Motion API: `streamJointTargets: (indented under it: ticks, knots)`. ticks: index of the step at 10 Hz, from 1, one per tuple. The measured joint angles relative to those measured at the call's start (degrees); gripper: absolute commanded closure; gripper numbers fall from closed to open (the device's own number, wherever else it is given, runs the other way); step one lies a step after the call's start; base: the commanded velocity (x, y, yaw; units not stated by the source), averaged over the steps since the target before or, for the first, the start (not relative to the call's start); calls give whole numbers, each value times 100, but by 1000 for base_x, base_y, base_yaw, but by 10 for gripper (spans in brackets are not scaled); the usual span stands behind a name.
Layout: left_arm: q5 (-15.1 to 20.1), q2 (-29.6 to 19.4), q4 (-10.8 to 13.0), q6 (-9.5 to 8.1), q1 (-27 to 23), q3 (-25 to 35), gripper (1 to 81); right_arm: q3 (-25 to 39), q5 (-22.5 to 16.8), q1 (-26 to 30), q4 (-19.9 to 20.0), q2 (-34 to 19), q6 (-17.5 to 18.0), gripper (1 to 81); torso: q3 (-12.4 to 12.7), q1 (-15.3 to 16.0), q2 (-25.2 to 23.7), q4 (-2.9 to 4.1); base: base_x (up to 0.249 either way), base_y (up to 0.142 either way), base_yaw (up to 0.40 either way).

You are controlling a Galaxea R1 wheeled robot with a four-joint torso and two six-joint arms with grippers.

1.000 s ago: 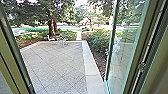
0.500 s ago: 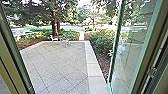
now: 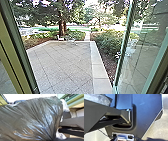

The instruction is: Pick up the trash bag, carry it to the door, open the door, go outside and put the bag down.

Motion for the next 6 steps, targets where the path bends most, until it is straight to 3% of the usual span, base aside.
streamJointTargets:
  ticks: [6]
  knots:
    - [9, -11, -2, -2, 12, -9, 811, 0, 1, -15, 11, 2, 44, 10, 2, -10, -2, 0, 89, 0, 0]
